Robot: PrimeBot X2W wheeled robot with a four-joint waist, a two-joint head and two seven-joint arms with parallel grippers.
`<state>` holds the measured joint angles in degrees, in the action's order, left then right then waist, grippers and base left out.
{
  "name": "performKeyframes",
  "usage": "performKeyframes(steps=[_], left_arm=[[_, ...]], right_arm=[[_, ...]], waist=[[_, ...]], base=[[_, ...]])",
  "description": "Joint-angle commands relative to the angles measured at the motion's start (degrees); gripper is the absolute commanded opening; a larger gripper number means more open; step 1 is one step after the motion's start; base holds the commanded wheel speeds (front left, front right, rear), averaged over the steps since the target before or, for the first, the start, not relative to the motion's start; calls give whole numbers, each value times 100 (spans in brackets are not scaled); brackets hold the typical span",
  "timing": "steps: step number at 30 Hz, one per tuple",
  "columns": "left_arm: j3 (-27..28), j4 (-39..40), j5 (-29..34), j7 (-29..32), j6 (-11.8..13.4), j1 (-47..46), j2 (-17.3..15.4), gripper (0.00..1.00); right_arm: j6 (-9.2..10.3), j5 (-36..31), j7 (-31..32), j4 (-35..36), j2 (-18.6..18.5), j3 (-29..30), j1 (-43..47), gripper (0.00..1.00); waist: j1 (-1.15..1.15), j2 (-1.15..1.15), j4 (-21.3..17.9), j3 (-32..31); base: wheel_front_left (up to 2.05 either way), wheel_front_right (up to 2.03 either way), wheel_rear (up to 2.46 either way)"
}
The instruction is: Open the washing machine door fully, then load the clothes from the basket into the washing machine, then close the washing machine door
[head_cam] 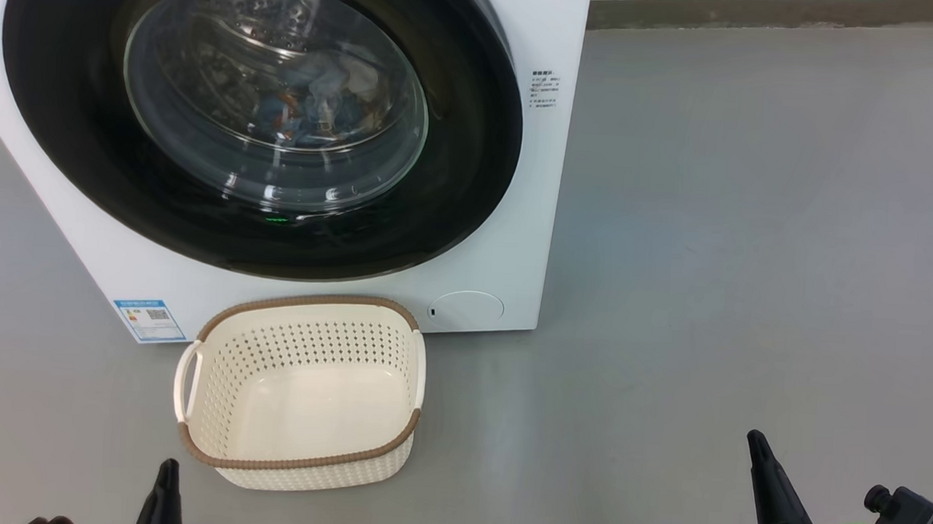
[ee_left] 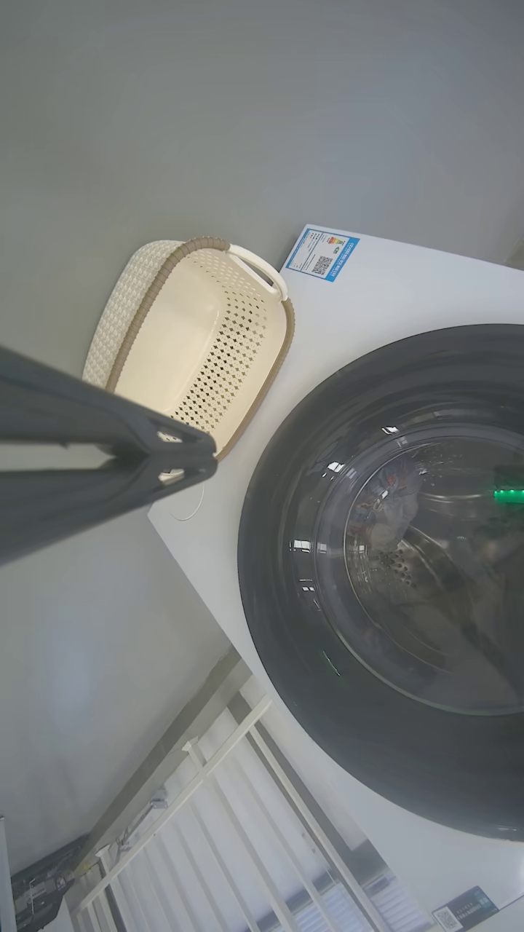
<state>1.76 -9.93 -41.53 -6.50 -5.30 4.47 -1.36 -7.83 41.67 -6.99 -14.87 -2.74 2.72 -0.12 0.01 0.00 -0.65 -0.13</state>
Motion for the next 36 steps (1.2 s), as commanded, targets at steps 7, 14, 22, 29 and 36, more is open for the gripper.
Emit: performKeyframes(steps=[7,14,22,29,36], left_arm=[[140,49,-576,136,-42,-320,-104,0],[174,2,-1031,254,-60,-396,-109,0],[213,-51,-1550,389,-80,-482,-114,0],[242,-91,-1938,489,-96,-547,-119,0],[276,-138,-2394,607,-114,-622,-123,0]], right_arm=[[15,586,146,127,-41,20,-312,0],[17,1043,264,123,-42,52,-342,0],[19,1562,399,118,-42,89,-375,0],[21,1951,501,115,-42,117,-400,0],[23,2407,621,111,-42,150,-430,0]], waist=[[-1,0,7,3],[-1,0,13,6],[-1,0,19,9],[-1,0,24,11],[-1,0,30,14]], base=[[0,0,0],[0,0,0],[0,0,0],[0,0,0],[0,0,0]])
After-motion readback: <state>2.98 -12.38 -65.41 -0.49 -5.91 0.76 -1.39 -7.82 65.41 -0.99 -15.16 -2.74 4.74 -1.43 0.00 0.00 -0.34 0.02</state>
